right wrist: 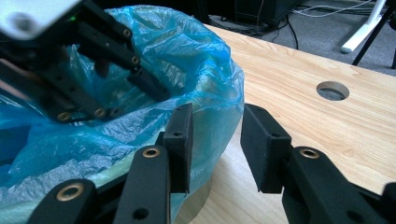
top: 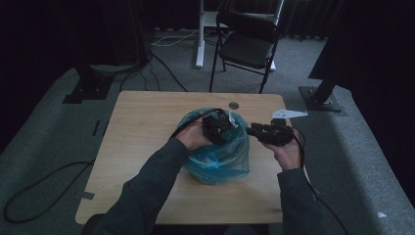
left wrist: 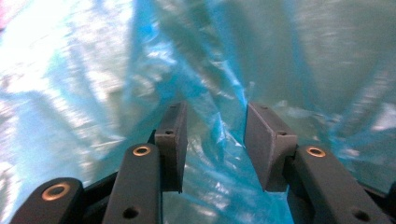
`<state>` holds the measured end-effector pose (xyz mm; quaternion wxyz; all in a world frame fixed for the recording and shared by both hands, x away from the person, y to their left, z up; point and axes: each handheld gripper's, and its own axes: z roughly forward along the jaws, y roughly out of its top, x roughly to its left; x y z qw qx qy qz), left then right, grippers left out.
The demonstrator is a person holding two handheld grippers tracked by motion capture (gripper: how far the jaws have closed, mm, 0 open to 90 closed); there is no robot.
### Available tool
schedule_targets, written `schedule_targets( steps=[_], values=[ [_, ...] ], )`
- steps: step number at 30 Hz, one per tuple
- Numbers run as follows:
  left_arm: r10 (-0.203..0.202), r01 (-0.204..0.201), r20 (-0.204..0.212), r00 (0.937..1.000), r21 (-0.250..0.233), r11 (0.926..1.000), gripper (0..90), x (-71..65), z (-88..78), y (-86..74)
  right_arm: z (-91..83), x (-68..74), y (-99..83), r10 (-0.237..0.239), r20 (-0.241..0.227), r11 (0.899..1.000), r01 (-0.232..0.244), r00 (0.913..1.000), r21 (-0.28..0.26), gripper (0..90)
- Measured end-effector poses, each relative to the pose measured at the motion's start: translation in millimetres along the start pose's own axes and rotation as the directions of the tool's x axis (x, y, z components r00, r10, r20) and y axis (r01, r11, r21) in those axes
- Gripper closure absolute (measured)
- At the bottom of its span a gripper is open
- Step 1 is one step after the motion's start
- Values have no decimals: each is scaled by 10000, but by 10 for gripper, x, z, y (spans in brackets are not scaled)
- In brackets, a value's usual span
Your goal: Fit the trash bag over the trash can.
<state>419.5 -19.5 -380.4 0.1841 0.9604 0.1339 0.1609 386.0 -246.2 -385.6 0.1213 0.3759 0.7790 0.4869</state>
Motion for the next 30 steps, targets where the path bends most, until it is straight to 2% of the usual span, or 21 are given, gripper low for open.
schedule_targets(
  steps=[3, 6, 9, 13, 14, 16, 19, 22, 24, 27, 28, 29, 30],
  values=[
    [-291, 301, -393, 9988, 253, 9992, 592, 25, 10, -1, -4, 4, -2, -31, -1, 10000, 31, 10000, 12, 634],
    [-417, 426, -423, 9982, 208, 9989, 590, 35, 5, -4, -5, 4, -4, -42, -6, 10000, 42, 10000, -3, 632],
    [-617, 609, -385, 9973, -235, 9979, 589, 63, -53, -19, -11, 6, -7, -89, -13, 10000, 89, 10000, -27, 626],
    [-859, 830, -305, 9958, -846, 9929, 589, 91, -141, -57, -21, 5, -5, -138, -50, 9999, 137, 9999, -81, 616],
    [-859, 830, -305, 9958, -846, 9929, 590, 91, -141, -57, -24, 6, -4, -150, -61, 9998, 150, 9999, -90, 615],
    [-924, 895, -154, 9956, -1356, 9867, 590, 111, -210, -114, -26, 9, -2, -170, -53, 9998, 170, 9998, -126, 613],
    [-1033, 1000, -91, 9946, -1775, 9790, 590, 126, -274, -184, -34, 12, 3, -180, -68, 9997, 179, 9998, -167, 606],
    [-1170, 1147, 56, 9931, -2495, 9616, 590, 137, -381, -259, -51, 10, 8, -171, -104, 9995, 169, 9998, -254, 601],
    [-1278, 1205, -54, 9918, -2969, 9473, 589, 137, -469, -300, -57, 8, 10, -181, -103, 9995, 178, 9998, -275, 600],
    [-1433, 1321, -23, 9897, -3727, 9185, 590, 150, -618, -363, -58, 8, 8, -180, -98, 9994, 177, 9998, -306, 600],
    [-1433, 1321, -23, 9897, -3727, 9185, 590, 150, -618, -363, -58, 8, 8, -180, -98, 9994, 177, 9998, -306, 600],
    [-1631, 1433, -125, 9865, -4145, 8987, 590, 160, -718, -414, -54, 9, 5, -173, -100, 9994, 170, 9998, -306, 599],
    [-1698, 1487, -119, 9854, -4250, 8929, 590, 165, -745, -432, -53, 10, 4, -178, -97, 9994, 175, 9998, -300, 598]
  ],
)
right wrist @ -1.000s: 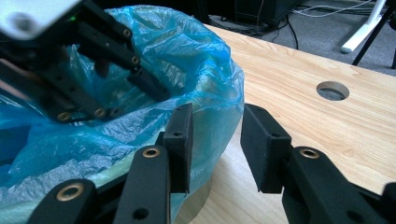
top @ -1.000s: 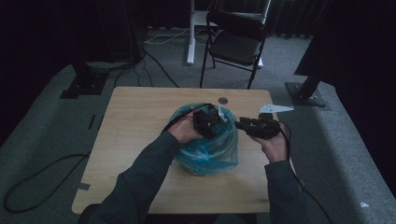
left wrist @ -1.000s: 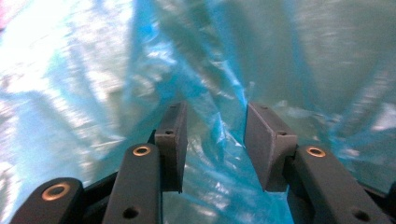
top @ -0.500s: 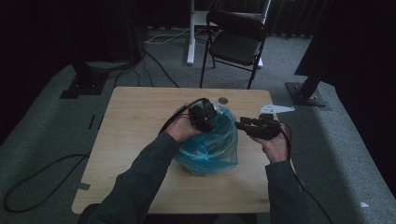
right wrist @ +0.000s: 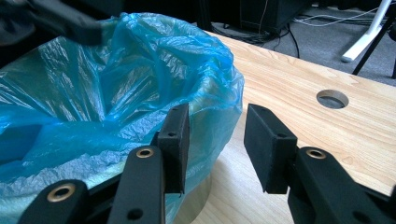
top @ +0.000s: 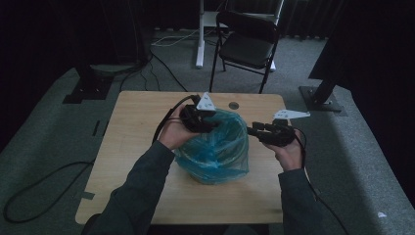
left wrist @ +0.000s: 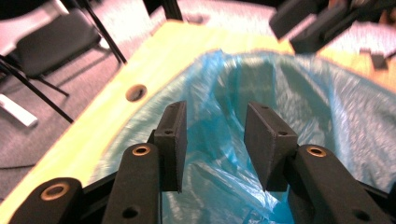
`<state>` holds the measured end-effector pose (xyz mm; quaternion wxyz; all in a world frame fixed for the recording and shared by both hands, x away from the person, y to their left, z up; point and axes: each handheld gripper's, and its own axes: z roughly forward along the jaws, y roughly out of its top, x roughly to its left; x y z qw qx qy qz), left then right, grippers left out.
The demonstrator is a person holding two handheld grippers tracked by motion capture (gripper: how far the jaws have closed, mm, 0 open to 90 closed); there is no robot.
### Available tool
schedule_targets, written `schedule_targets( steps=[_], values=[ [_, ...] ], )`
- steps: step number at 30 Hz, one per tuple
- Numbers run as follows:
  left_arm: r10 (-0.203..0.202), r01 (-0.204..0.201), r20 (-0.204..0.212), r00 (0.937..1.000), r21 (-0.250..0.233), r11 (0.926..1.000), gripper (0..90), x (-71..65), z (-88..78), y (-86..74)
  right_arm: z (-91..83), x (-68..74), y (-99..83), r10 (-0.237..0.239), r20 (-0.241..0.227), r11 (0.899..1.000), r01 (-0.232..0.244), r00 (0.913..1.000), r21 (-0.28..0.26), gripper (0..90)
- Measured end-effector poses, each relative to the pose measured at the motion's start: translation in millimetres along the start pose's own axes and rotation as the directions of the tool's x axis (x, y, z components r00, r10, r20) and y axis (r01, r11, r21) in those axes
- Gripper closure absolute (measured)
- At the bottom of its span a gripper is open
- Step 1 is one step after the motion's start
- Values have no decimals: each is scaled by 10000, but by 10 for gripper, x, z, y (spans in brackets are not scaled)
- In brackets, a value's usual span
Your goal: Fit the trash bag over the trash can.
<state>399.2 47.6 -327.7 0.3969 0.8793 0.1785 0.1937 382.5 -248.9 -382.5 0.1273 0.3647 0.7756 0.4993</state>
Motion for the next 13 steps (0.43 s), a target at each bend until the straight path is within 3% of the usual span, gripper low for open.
schedule_targets(
  steps=[7, 8, 11, 12, 13],
  values=[
    [-593, 548, -465, 9972, -930, 9942, 590, 101, -243, -105, -15, -10, -5, 23, 22, 10000, -23, 10000, -3, 593],
    [-868, 790, -617, 9943, -1192, 9897, 590, 146, -307, -184, -20, -13, -7, 17, 23, 10000, -17, 10000, -25, 593],
    [-1094, 975, -820, 9906, -1373, 9857, 583, 188, -368, -279, -42, -24, -13, 21, 69, 10000, -21, 10000, -53, 589],
    [-1490, 1307, -1088, 9828, -1596, 9785, 579, 257, -445, -426, -52, -35, -18, 40, 90, 10000, -40, 10000, -75, 586],
    [-1490, 1307, -1088, 9828, -1596, 9785, 572, 257, -445, -426, -59, -45, -23, 63, 141, 9999, -61, 9999, -86, 576]
  ],
)
